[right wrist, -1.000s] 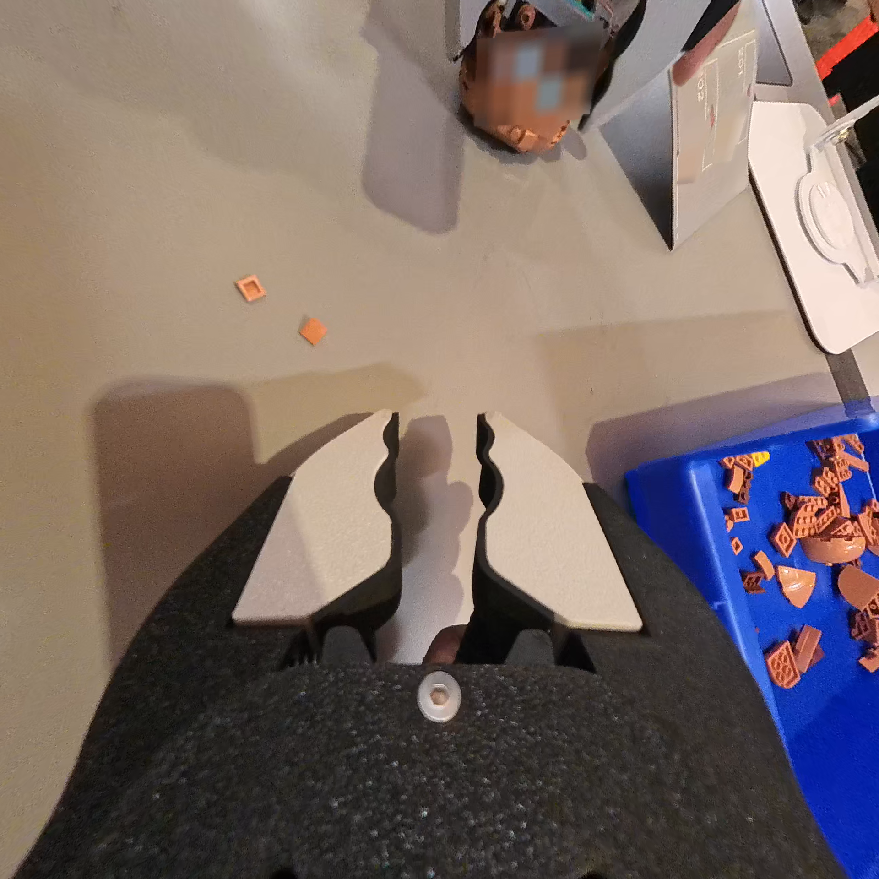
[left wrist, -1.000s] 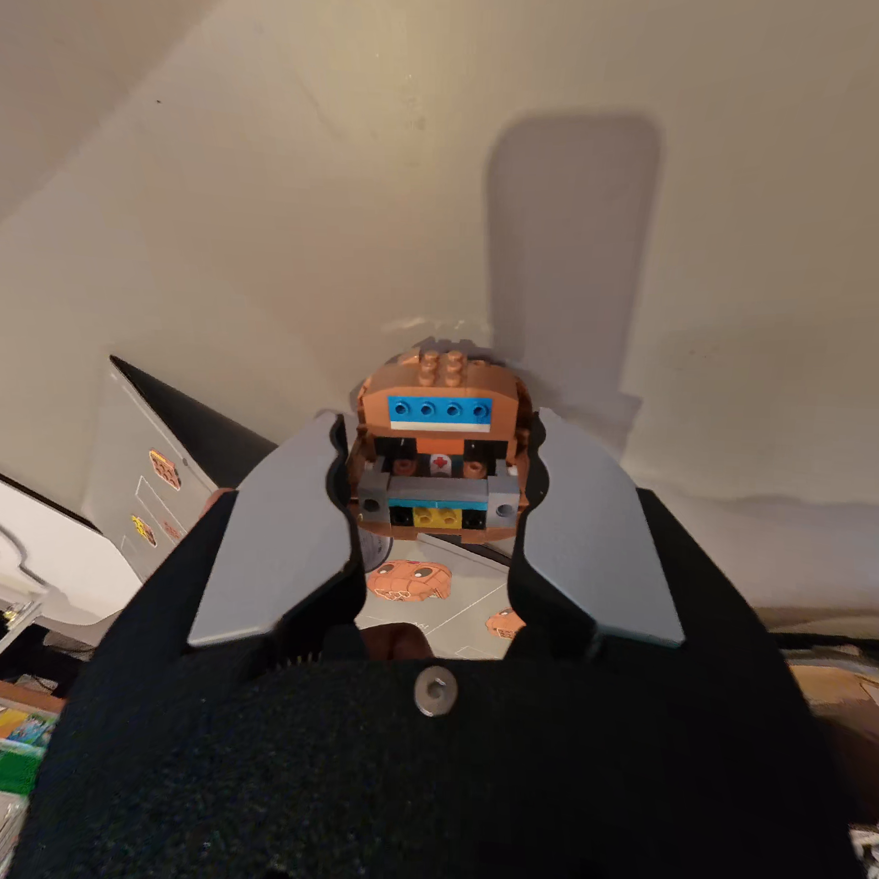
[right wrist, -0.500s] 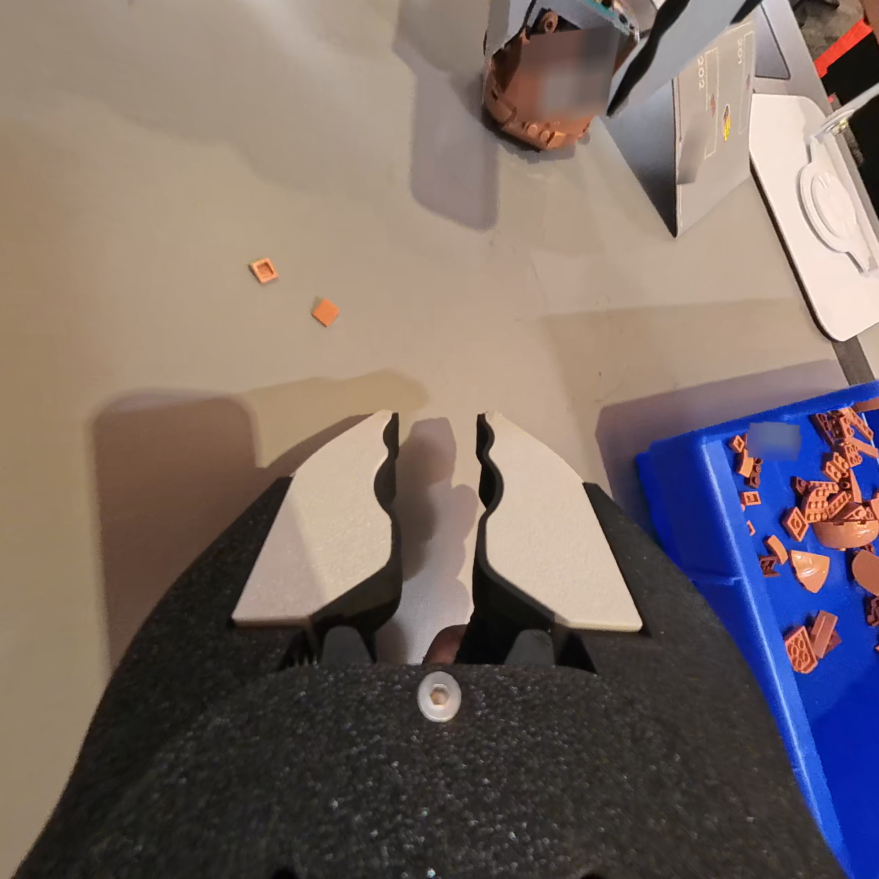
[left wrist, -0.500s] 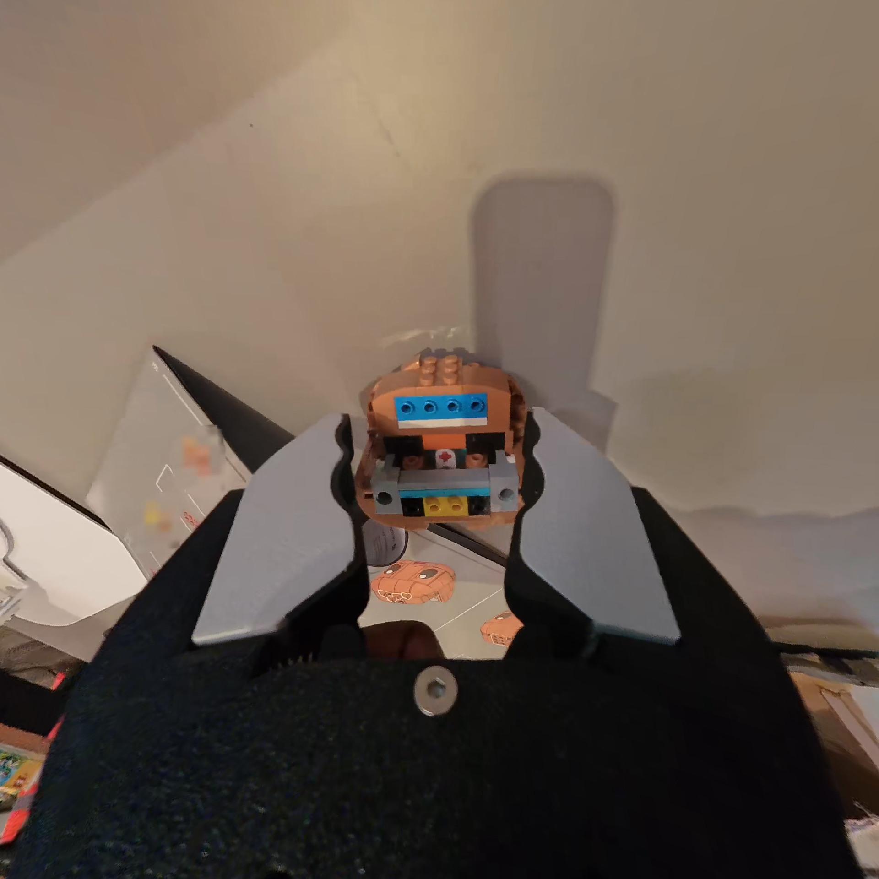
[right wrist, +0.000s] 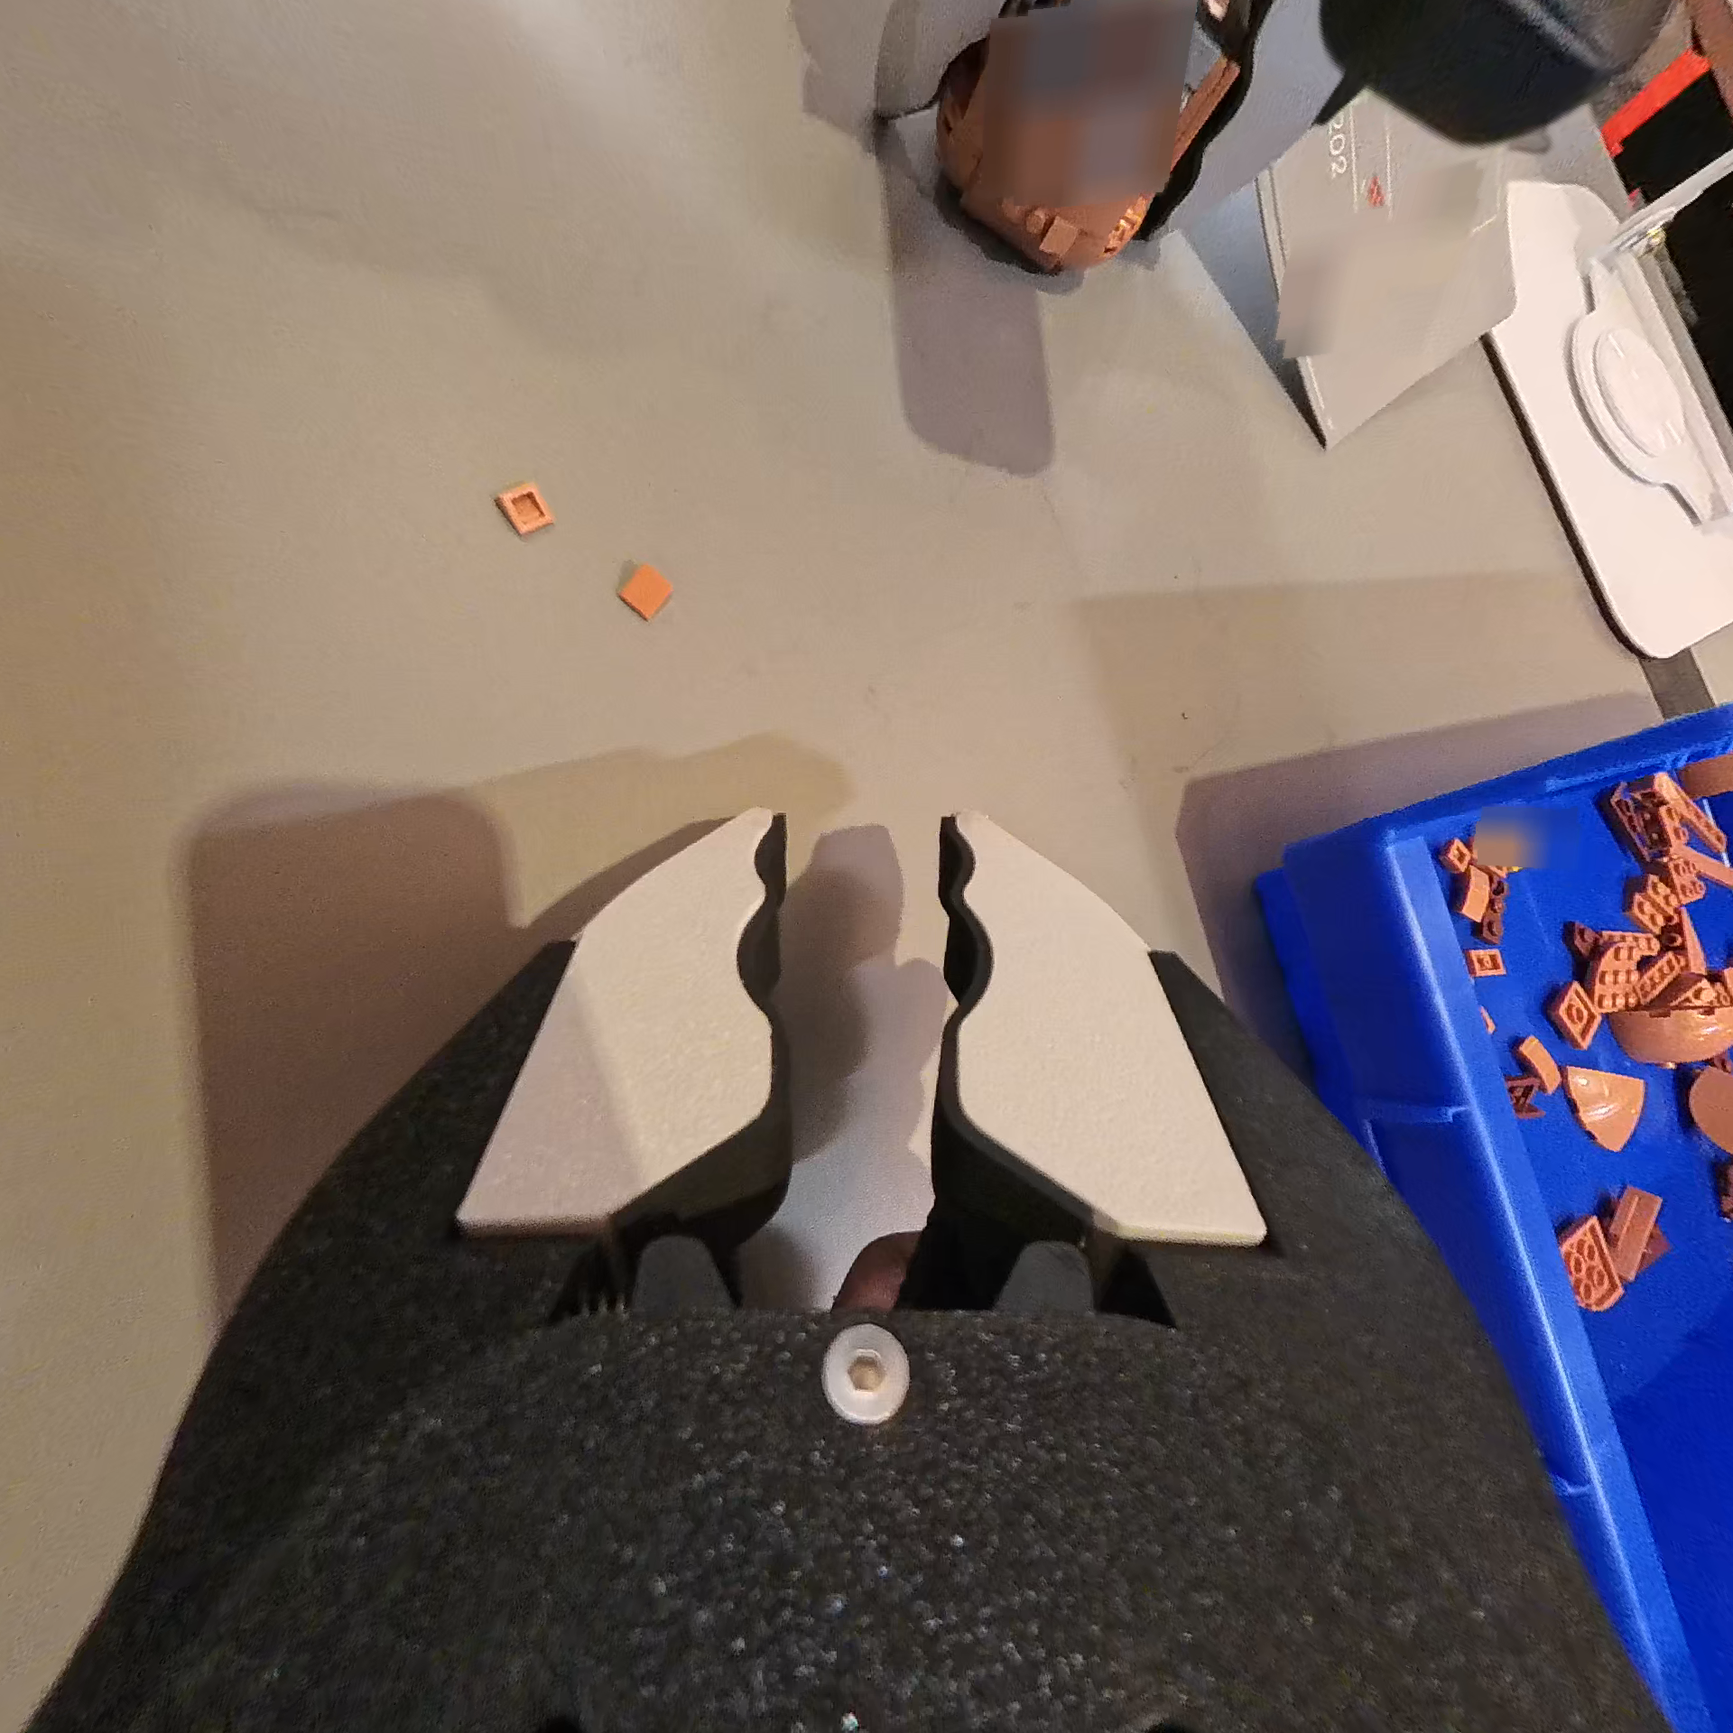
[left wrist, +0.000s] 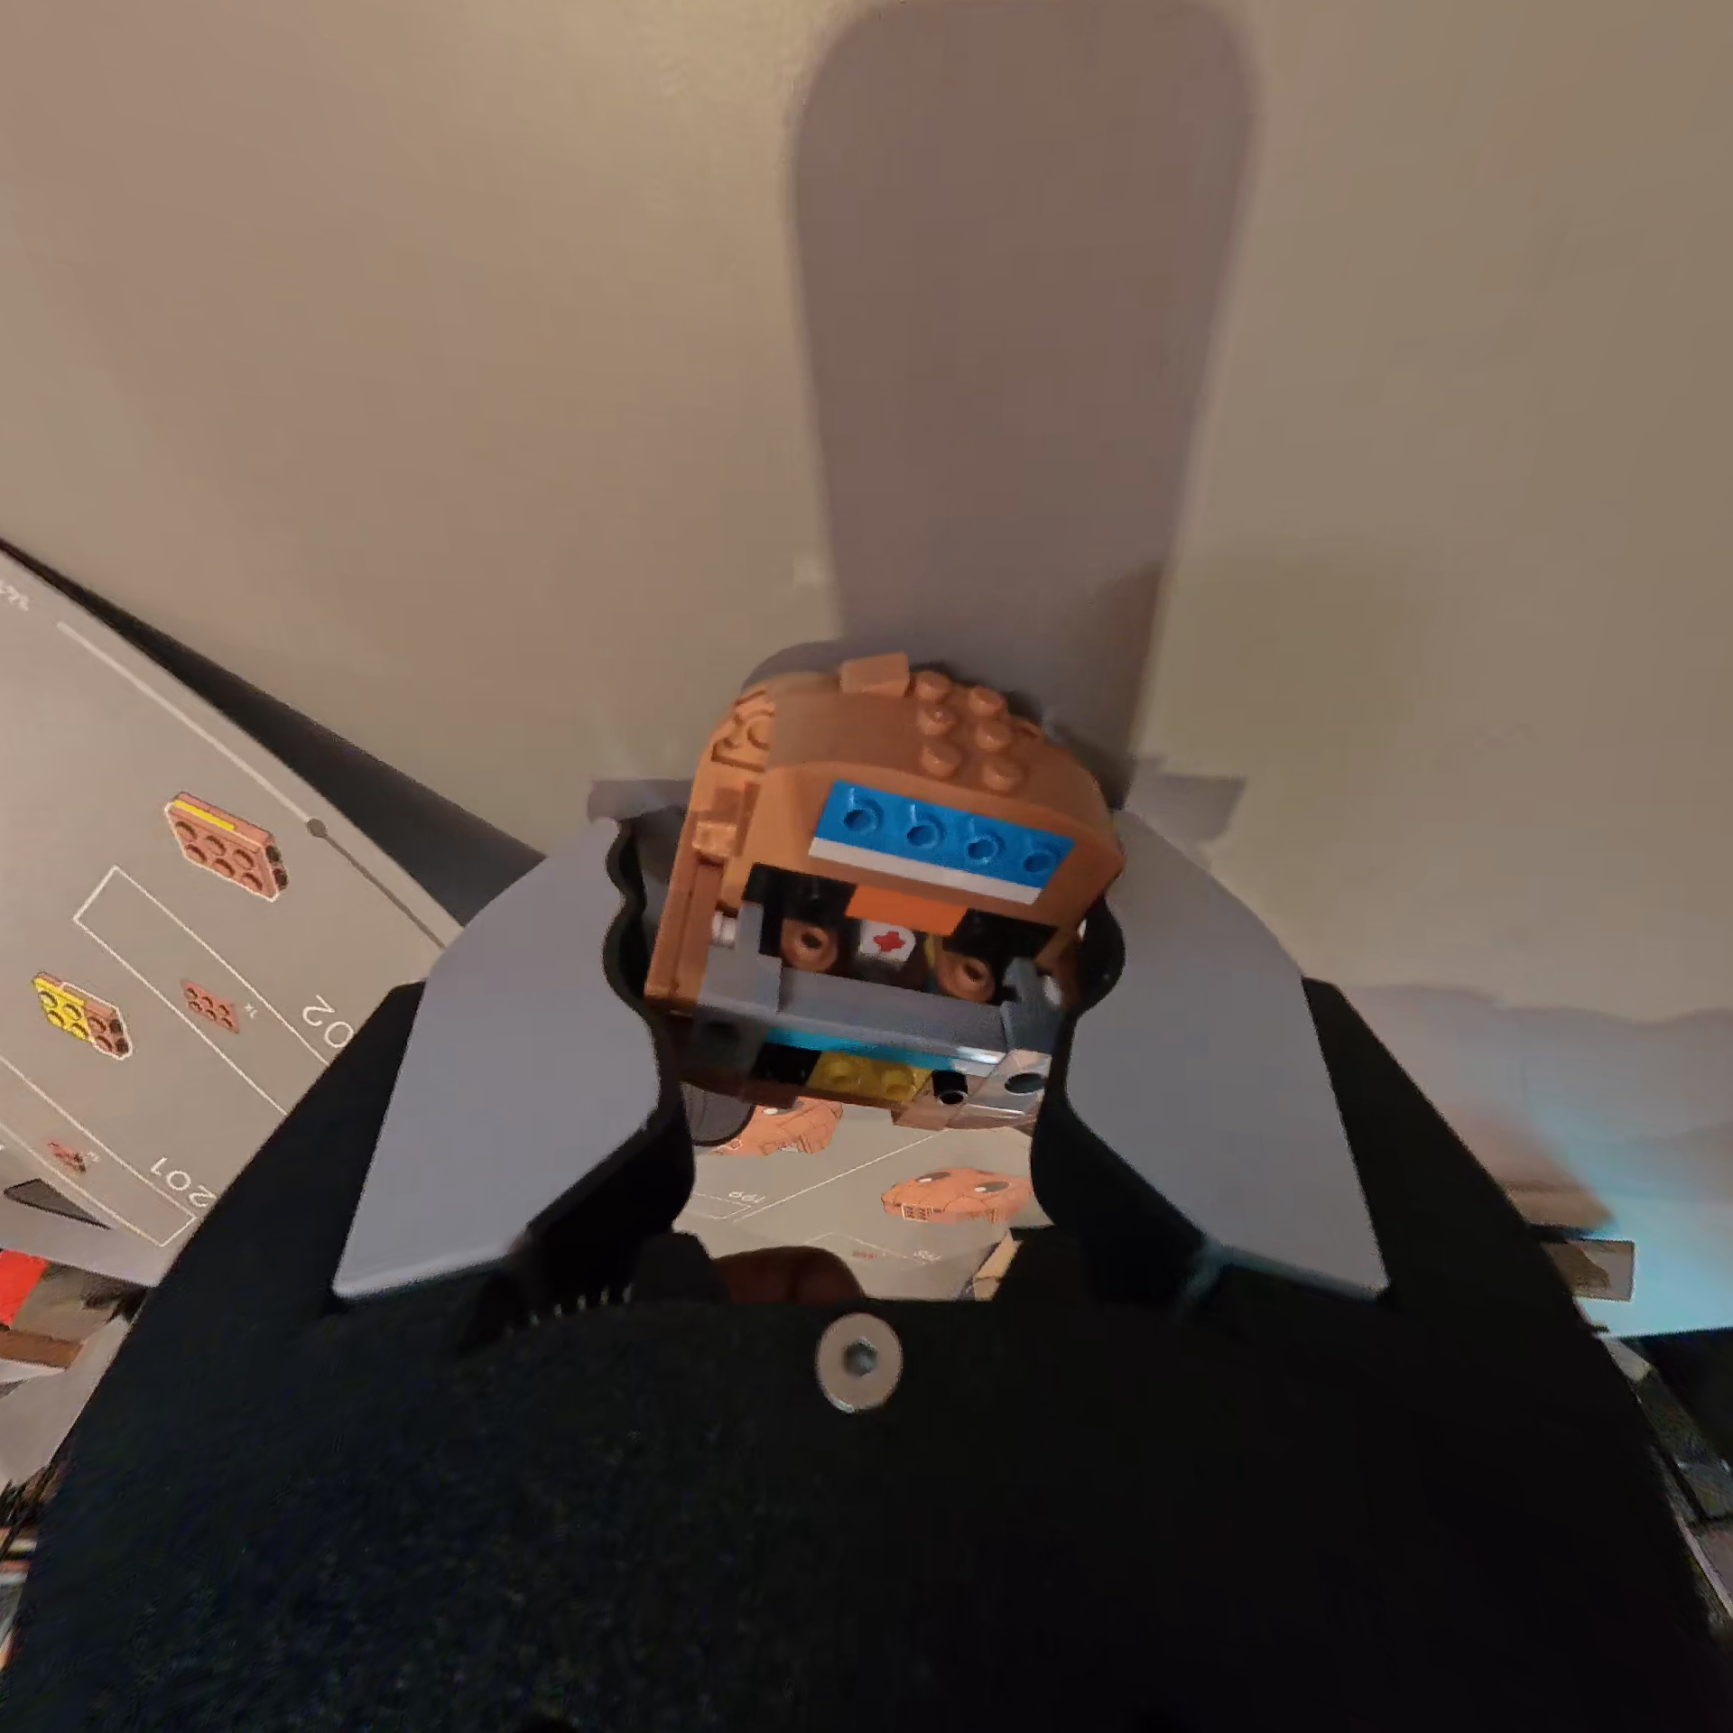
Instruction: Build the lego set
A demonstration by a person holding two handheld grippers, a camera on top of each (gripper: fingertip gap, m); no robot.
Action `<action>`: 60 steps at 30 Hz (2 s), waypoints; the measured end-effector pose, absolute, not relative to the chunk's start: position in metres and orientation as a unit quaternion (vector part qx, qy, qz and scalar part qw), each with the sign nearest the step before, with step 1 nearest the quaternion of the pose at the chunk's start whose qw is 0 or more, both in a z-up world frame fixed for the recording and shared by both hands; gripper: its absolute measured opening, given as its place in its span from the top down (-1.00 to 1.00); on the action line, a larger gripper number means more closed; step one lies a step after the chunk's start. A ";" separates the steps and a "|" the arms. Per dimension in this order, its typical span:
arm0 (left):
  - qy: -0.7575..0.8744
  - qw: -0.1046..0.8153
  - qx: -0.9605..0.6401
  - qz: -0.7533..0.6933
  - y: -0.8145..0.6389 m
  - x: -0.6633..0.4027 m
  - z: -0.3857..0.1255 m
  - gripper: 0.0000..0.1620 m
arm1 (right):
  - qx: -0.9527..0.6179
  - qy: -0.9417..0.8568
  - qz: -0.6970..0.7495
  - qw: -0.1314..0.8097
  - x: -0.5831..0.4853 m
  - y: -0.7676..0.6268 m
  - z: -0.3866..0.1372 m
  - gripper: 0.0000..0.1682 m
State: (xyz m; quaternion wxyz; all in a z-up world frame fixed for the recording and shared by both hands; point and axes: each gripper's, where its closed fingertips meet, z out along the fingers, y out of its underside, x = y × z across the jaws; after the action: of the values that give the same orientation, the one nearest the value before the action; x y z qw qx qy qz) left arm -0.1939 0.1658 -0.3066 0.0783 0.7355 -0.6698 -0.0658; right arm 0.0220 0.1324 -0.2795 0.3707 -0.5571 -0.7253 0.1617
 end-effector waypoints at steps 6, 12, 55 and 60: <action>-0.680 0.010 0.733 -0.032 0.163 -0.183 -0.304 -0.10 | -0.557 -0.721 0.166 0.378 0.024 0.135 -0.276 0.63; -0.573 -0.174 0.770 0.220 0.138 -0.112 -0.271 -0.10 | -0.556 -0.717 0.185 0.377 0.029 0.136 -0.272 0.63; -0.463 -0.375 0.627 0.502 0.085 -0.077 -0.228 -0.10 | -0.477 -0.808 0.200 0.283 -0.028 0.102 -0.295 0.65; -0.474 -0.362 0.616 0.515 0.079 -0.076 -0.227 -0.10 | -0.448 -0.835 0.215 0.236 -0.030 0.101 -0.297 0.68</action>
State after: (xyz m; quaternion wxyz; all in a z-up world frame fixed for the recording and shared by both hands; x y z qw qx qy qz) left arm -0.0758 0.0793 -0.2271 -0.3619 0.6161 -0.4739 0.5146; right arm -0.0305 0.1006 -0.2972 0.2358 -0.4482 -0.8350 0.2152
